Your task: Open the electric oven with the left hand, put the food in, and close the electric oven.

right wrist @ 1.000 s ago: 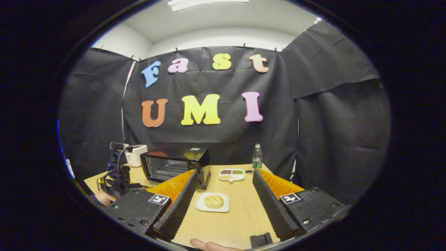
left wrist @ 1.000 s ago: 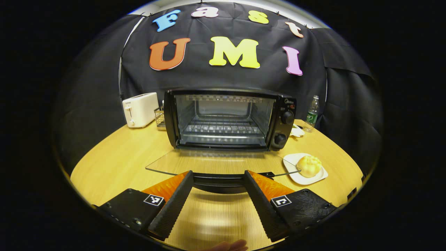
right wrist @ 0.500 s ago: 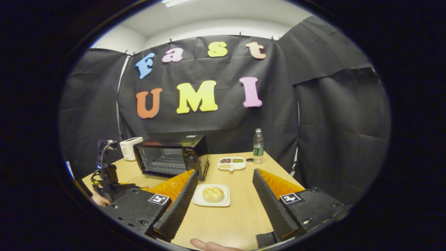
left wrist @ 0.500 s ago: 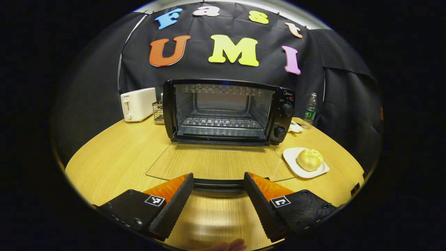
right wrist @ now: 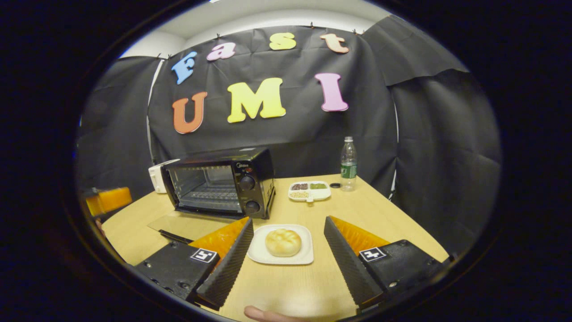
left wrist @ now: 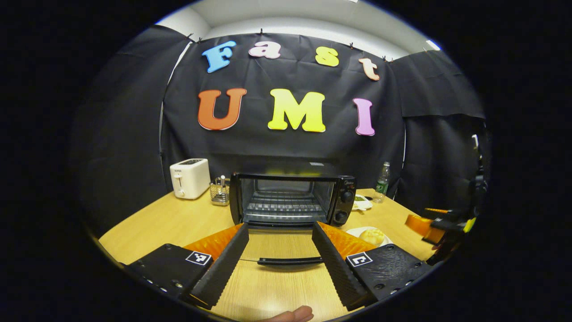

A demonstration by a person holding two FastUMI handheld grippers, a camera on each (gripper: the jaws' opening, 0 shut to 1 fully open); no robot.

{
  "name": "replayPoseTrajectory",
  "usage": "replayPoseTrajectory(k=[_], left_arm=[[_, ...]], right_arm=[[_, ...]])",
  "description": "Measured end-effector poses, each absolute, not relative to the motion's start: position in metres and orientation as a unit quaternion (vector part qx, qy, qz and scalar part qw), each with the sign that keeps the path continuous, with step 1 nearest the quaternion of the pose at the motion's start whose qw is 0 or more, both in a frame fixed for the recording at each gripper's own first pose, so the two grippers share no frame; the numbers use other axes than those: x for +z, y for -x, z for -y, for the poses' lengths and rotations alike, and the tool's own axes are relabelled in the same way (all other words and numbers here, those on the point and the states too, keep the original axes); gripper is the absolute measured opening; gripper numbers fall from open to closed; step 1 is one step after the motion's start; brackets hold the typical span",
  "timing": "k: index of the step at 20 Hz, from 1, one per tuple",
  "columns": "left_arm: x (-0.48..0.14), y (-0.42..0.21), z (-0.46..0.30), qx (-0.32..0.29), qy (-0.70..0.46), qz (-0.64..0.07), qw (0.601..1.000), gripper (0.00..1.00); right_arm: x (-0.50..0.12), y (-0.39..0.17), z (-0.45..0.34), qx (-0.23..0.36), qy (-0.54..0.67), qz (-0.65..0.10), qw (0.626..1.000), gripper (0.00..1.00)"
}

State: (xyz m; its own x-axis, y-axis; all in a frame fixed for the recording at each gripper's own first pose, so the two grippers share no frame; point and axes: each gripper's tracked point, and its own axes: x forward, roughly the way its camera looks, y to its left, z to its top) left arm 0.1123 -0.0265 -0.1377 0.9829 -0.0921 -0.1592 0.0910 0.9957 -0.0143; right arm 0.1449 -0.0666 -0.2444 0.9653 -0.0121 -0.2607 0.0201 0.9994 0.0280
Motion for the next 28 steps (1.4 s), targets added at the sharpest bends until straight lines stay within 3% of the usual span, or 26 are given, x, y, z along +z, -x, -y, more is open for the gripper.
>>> replayPoseTrajectory(k=[4,16,24,25,26,27,28], left_arm=[[-0.079,-0.092,0.015,-0.042,0.029,-0.033,0.998,0.94],[-0.019,-0.06,-0.005,-0.041,0.018,-0.029,0.999,0.94],[-0.022,-0.072,0.009,-0.043,-0.01,-0.026,0.999,0.94],[-0.023,-0.074,0.01,-0.046,-0.01,-0.026,0.999,0.82],[-0.023,-0.075,0.013,-0.051,-0.009,-0.028,0.998,0.82],[-0.025,-0.076,0.015,-0.058,-0.008,-0.032,0.998,0.94],[-0.026,-0.077,0.016,-0.063,-0.006,-0.033,0.997,0.94]], right_arm=[[-0.293,-0.177,0.063,-0.026,0.005,-0.187,0.982,0.98],[-0.366,-0.219,0.06,-0.022,0.011,-0.304,0.952,0.98],[-0.342,-0.217,0.054,-0.007,-0.06,-0.287,0.956,0.87],[-0.333,-0.215,0.05,-0.002,-0.063,-0.279,0.958,0.87],[-0.324,-0.212,0.043,0.006,-0.065,-0.271,0.96,0.87],[-0.317,-0.21,0.036,0.009,-0.068,-0.264,0.962,0.87],[-0.311,-0.207,0.031,0.009,-0.078,-0.257,0.963,0.87]])
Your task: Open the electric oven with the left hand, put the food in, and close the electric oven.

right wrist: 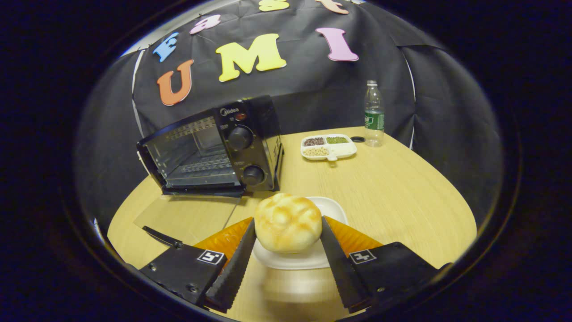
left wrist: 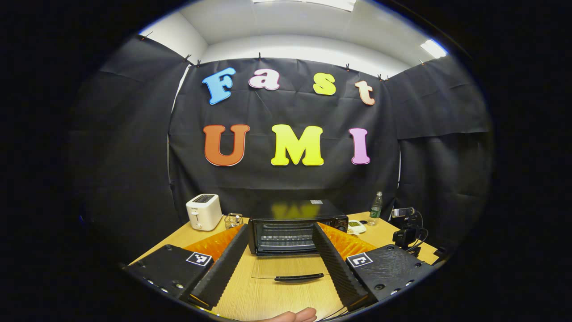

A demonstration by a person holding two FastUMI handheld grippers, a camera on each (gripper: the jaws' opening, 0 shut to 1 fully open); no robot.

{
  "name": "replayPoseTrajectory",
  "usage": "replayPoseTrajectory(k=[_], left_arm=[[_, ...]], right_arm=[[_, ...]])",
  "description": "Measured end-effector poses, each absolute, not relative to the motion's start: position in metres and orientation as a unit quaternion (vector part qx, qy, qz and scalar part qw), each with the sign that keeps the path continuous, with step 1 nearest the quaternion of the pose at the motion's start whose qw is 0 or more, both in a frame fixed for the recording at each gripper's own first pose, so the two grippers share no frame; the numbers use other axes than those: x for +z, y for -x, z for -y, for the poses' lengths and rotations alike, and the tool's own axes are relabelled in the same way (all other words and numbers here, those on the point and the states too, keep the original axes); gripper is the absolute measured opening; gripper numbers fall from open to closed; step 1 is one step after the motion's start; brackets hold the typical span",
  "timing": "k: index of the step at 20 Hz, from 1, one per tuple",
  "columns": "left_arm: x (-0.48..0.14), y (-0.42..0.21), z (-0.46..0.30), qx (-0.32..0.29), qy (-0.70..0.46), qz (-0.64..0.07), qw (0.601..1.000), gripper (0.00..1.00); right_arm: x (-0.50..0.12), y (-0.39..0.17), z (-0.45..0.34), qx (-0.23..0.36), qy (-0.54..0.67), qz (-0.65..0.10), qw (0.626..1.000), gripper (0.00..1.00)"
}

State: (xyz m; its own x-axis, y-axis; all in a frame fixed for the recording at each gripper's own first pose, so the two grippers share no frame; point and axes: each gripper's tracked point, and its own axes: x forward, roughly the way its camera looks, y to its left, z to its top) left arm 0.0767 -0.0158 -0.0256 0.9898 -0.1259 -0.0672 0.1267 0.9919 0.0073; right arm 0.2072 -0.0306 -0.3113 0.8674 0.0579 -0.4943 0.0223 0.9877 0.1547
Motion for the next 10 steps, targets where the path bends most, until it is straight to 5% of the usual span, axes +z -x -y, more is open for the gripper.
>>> replayPoseTrajectory(k=[1,2,3,4,10], left_arm=[[-0.025,-0.077,0.015,-0.063,-0.005,-0.033,0.997,0.94],[-0.023,-0.078,0.012,-0.06,-0.005,-0.028,0.998,0.82],[-0.019,-0.078,0.009,-0.056,-0.004,-0.022,0.998,0.82],[-0.017,-0.077,0.009,-0.054,-0.003,-0.016,0.998,0.94],[-0.016,-0.076,-0.006,-0.04,0.002,-0.005,0.999,0.94]], right_arm=[[-0.306,-0.205,0.019,0.02,-0.093,-0.254,0.963,0.87],[-0.302,-0.204,0.003,0.036,-0.11,-0.251,0.961,0.87],[-0.298,-0.204,-0.012,0.051,-0.127,-0.249,0.959,0.87],[-0.293,-0.206,-0.024,0.062,-0.139,-0.242,0.958,0.87],[-0.273,-0.241,-0.089,0.084,-0.187,-0.217,0.954,0.85]])
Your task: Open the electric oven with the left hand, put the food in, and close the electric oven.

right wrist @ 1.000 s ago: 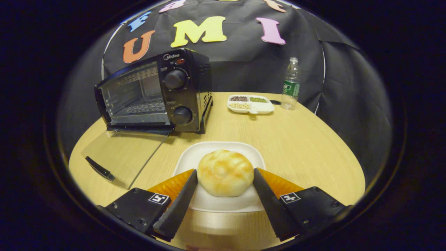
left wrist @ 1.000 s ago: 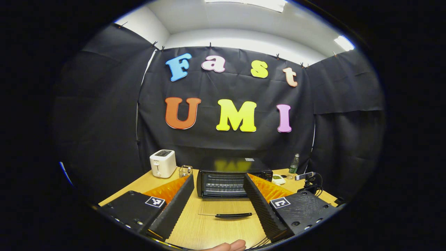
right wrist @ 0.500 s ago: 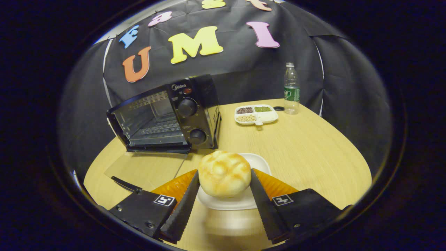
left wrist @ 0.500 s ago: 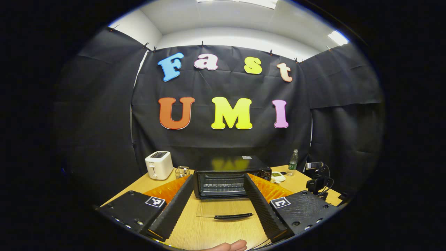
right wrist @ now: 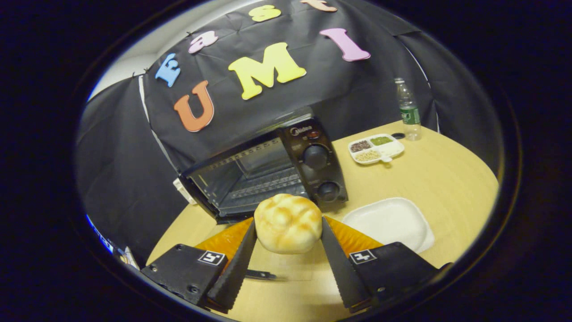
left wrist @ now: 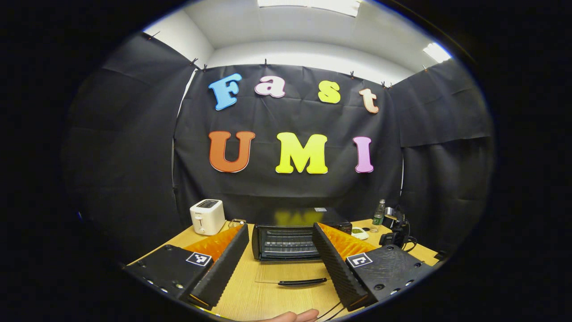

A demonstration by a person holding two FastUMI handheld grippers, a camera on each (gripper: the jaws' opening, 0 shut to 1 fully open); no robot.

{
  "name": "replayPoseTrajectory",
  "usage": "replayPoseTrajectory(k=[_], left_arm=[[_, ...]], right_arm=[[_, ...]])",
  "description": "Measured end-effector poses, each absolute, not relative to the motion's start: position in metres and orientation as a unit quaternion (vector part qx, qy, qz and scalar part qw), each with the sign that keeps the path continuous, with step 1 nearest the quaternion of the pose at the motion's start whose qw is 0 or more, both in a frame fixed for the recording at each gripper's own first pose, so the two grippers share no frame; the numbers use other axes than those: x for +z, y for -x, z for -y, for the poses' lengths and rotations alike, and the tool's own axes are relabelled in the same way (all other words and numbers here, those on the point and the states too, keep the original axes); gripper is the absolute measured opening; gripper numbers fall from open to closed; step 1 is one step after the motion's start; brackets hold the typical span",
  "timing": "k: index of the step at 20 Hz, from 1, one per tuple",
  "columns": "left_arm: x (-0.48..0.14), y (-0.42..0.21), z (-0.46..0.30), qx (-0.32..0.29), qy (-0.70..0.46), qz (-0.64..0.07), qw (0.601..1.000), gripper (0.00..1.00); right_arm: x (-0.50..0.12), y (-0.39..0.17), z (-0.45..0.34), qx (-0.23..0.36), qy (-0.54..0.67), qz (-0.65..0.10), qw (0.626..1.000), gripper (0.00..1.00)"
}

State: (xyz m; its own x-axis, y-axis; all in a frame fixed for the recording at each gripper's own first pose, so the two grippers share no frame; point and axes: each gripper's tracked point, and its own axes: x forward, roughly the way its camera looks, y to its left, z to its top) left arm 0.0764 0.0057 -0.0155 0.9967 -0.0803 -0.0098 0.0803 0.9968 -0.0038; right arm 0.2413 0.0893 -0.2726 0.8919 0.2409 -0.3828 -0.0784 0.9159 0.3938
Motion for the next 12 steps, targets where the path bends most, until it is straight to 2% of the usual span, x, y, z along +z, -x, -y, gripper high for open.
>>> replayPoseTrajectory(k=[6,10,12], left_arm=[[-0.021,-0.078,-0.039,-0.005,-0.001,-0.009,1.0,0.94],[-0.027,-0.078,-0.054,0.009,0.009,-0.019,1.0,0.94],[-0.03,-0.079,-0.057,0.012,0.007,-0.025,1.0,0.94]], right_arm=[[-0.27,-0.301,-0.151,0.051,-0.243,-0.209,0.946,0.85],[-0.261,-0.355,-0.183,0.042,-0.266,-0.16,0.95,0.85],[-0.27,-0.375,-0.193,0.044,-0.265,-0.159,0.95,0.85]])
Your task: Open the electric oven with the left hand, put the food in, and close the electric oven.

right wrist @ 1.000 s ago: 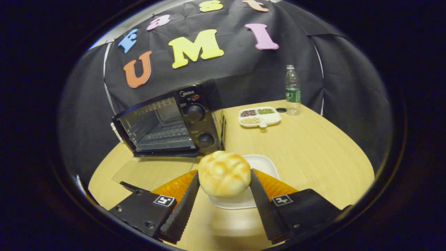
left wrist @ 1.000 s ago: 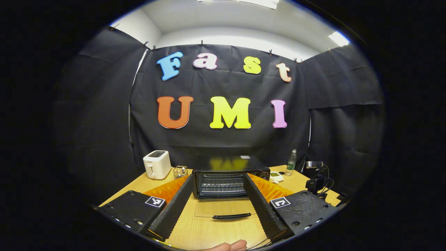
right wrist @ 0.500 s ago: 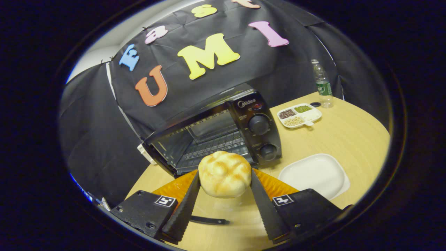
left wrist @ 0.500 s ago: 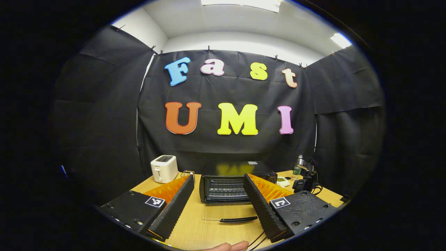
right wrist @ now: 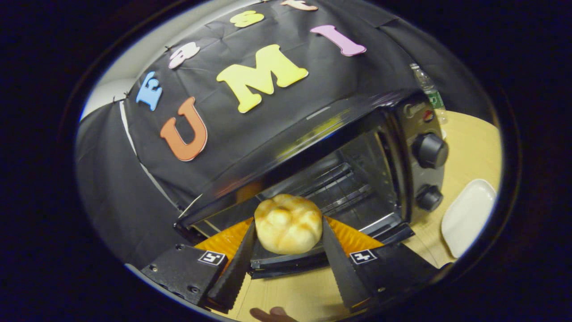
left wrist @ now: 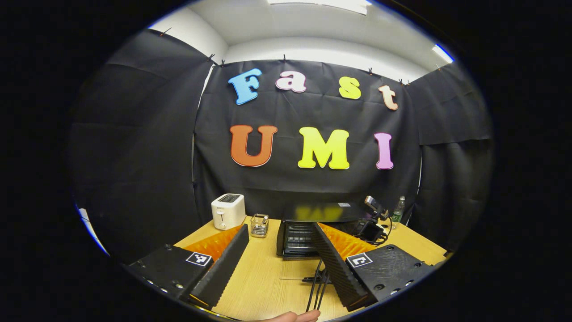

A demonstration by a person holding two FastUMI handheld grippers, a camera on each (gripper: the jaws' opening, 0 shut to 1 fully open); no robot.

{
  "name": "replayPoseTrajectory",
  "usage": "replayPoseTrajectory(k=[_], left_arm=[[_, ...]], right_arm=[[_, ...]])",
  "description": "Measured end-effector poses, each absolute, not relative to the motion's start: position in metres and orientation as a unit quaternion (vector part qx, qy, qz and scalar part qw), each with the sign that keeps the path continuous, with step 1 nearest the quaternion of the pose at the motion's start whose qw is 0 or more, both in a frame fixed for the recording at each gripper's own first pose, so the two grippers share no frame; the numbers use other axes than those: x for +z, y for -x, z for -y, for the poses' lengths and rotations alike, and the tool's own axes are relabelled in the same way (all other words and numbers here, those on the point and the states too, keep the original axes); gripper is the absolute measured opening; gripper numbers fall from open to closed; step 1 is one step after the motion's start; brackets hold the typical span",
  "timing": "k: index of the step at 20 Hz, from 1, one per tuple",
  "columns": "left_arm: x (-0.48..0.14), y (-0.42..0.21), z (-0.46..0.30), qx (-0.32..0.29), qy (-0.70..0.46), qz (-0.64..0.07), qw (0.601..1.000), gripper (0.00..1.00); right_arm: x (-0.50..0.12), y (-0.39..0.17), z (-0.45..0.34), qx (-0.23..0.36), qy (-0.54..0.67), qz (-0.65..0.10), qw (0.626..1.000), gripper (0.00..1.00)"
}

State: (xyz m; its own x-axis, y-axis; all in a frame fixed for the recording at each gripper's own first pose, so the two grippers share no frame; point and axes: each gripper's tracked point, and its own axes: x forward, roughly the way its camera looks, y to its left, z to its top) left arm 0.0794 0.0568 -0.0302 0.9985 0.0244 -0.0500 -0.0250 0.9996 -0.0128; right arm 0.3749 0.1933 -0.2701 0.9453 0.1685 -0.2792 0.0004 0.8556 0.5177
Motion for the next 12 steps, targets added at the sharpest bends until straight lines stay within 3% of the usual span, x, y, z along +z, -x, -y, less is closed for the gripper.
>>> replayPoseTrajectory(k=[9,12], left_arm=[[-0.059,-0.089,-0.064,0.014,0.01,-0.058,0.998,0.94],[-0.064,-0.102,-0.06,0.01,0.012,-0.069,0.998,0.94]], right_arm=[[-0.277,-0.438,-0.177,0.021,-0.175,-0.12,0.977,0.86],[-0.282,-0.443,-0.182,0.04,-0.145,-0.127,0.98,0.88]])
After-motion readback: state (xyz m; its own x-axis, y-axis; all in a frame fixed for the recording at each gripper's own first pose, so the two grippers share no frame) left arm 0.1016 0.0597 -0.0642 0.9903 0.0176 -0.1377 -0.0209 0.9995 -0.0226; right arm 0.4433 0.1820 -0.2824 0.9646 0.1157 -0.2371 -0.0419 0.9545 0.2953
